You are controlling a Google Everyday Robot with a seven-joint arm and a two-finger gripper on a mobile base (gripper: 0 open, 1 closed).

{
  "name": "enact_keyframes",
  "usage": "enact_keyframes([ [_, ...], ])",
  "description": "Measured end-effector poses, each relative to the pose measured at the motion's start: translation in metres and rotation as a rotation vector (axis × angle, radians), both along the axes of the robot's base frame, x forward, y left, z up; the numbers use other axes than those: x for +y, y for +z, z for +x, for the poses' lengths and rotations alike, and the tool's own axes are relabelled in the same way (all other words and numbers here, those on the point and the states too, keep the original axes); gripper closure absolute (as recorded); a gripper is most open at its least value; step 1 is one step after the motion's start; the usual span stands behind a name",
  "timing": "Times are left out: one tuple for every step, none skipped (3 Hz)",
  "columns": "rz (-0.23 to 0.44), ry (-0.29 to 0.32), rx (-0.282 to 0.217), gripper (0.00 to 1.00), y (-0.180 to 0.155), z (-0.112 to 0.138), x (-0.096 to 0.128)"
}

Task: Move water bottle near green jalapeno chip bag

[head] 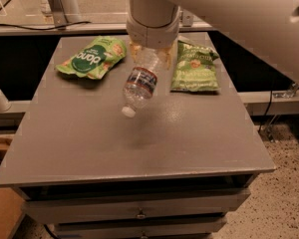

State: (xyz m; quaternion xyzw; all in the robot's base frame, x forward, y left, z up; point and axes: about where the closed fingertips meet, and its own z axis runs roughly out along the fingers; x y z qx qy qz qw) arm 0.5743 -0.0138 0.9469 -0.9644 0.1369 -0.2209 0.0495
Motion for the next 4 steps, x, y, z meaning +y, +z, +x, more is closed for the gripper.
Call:
enact_keyframes([
  [-0.006,-0.144,-0.029,1.00,-0.001,0.010,-0.036],
  [0.010,-0.294,-0.046,1.00,-0.004,0.016,-0.067],
  [0.010,-0.294,-0.046,1.00,-0.004,0.016,-0.067],
  [0.026,-0.356,-0.056,1.00,-0.005,0.027,-0.083],
])
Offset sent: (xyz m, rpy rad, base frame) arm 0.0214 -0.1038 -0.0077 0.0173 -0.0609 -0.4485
